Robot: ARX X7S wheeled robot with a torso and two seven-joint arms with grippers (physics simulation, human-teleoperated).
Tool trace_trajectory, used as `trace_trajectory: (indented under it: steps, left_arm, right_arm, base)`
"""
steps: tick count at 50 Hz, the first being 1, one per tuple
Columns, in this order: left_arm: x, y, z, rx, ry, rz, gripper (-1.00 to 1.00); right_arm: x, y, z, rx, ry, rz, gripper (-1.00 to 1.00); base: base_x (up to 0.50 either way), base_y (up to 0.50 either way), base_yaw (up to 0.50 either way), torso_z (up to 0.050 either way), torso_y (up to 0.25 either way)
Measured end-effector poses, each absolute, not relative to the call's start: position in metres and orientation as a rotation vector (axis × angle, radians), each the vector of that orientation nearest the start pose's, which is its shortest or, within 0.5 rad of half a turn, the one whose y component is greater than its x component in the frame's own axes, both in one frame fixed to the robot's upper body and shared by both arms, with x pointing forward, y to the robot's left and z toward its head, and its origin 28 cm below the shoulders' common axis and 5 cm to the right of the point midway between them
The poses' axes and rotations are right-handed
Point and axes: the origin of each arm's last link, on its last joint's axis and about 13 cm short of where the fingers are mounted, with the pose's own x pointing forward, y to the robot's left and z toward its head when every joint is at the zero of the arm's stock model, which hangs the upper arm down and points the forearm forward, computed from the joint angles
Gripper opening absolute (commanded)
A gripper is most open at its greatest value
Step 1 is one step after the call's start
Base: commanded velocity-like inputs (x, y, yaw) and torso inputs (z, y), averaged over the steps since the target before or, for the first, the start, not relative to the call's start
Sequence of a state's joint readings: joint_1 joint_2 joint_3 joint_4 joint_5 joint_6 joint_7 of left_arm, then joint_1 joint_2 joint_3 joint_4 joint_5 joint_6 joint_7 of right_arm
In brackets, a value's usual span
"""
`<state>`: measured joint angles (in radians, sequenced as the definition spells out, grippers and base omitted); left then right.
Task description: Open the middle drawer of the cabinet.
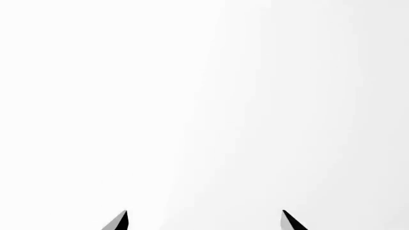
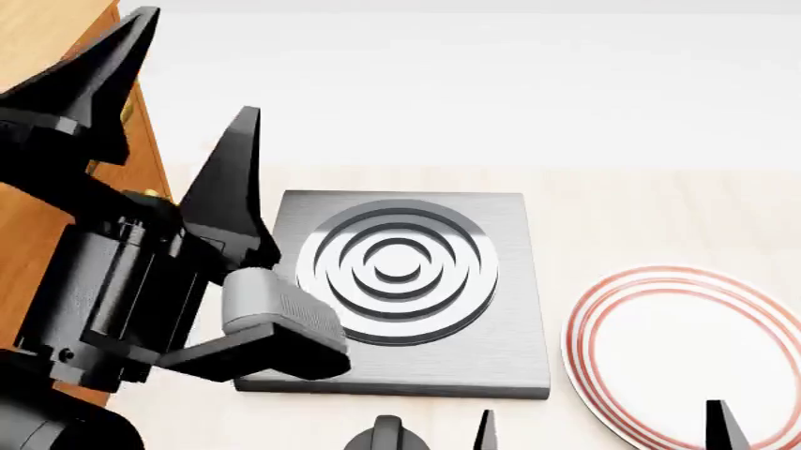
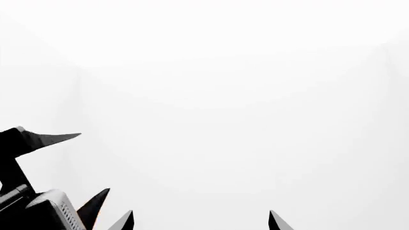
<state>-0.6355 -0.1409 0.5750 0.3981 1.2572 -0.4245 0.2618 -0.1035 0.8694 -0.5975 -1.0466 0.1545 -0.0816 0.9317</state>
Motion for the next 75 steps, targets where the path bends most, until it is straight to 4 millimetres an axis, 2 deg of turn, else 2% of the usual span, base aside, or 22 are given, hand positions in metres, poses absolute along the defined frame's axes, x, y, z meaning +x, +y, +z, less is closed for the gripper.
trace_trajectory:
  steps: [8,15,35,49,75]
  left_arm:
    - [0.287,0.164,0.252,1.552,-0.668,0.214,1.0]
    - [0.307,0.162,0.256,1.689,-0.644,0.242,1.0]
    - [0.356,0.162,0.245,2.056,-0.596,0.295,1.0]
    - [0.37,0.165,0.235,2.14,-0.578,0.291,1.0]
    - [0.386,0.168,0.225,2.165,-0.502,0.275,1.0]
  right_arm:
    - [0.096,-0.096,0.171,0.055,-0.599,0.087,1.0]
    - [0.096,-0.097,0.172,0.048,-0.59,0.079,1.0]
    - [0.095,-0.099,0.172,0.039,-0.574,0.066,1.0]
    - [0.101,-0.106,0.169,0.079,-0.544,0.011,1.0]
    - [0.106,-0.11,0.165,0.083,-0.524,-0.015,1.0]
  base:
    - [0.0,0.0,0.0,0.0,0.0]
    - [0.0,0.0,0.0,0.0,0.0]
    - [0.0,0.0,0.0,0.0,0.0]
    - [0.0,0.0,0.0,0.0,0.0]
    - [0.0,0.0,0.0,0.0,0.0]
